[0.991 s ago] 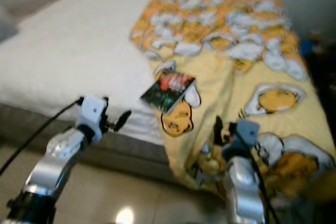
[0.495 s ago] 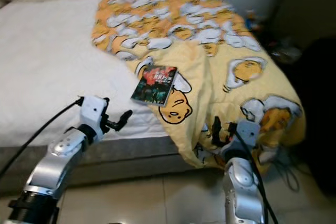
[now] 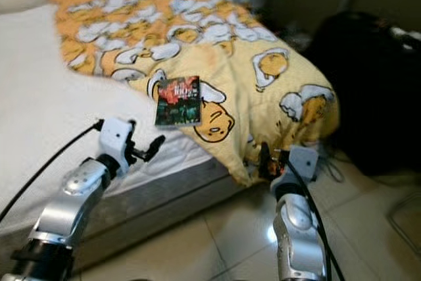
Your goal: Clean up the room
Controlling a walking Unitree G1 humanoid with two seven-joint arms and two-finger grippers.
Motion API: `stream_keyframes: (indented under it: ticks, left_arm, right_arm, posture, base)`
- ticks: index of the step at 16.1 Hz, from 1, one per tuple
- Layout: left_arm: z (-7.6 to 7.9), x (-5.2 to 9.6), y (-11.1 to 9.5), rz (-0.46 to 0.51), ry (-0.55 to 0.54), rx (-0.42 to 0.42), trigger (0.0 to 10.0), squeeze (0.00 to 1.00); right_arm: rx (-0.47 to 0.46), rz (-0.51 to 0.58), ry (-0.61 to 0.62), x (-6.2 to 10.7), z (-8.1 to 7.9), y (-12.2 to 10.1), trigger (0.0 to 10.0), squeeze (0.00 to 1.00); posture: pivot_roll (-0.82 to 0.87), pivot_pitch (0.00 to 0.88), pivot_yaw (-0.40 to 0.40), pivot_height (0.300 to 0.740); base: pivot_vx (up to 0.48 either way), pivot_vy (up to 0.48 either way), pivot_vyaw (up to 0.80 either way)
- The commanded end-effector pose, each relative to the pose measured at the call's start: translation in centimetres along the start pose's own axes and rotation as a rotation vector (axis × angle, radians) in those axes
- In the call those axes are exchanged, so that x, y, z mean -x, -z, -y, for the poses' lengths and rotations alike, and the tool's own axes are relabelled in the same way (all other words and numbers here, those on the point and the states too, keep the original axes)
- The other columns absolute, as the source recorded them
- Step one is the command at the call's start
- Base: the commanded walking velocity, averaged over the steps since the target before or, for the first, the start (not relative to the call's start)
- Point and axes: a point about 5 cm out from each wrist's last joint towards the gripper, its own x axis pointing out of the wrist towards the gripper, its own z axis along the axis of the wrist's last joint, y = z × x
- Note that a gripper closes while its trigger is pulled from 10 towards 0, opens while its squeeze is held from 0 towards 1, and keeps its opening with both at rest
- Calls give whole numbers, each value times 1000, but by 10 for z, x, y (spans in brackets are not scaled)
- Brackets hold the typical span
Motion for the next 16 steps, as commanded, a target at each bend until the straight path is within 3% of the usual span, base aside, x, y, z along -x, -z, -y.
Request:
stream_keyframes:
  ticks: [1, 5, 6, 7, 8, 16]
  left_arm:
    - [-9, 3, -1, 5, -30, -2, 10000, 592]
    - [-6, 3, -5, 48, -39, 36, 10000, 588]
    - [-7, 2, -7, 61, -48, 30, 10000, 592]
    - [-7, 2, -8, 68, -53, 32, 10000, 604]
    - [-8, 2, -9, 77, -59, 39, 10000, 616]
    - [-14, 2, -10, 85, -122, 42, 10000, 616]
  right_arm:
    - [-4, 14, -49, -1, -13, -4, 10000, 1000]
    - [-3, 37, -56, -4, -12, -9, 10000, 1000]
    - [-5, 38, -101, -4, -13, -12, 10000, 871]
    - [8, 40, -111, -5, -14, -13, 10000, 188]
    - [29, 42, -110, -6, -13, -14, 10000, 0]
    - [40, 46, -125, -15, -17, -19, 10000, 0]
  posture:
    - [-16, 0, 22, 740]
    - [-17, 0, 15, 740]
    - [-17, 0, 12, 740]
    - [-17, 0, 10, 740]
    - [-17, 0, 9, 740]
    - [-10, 0, -13, 740]
  base:
    - [0, 480, -800]
    - [0, 120, -511]
    - [0, 0, 0]
    - [0, 0, 0]
    - [0, 0, 0]
    - [286, 0, 0]
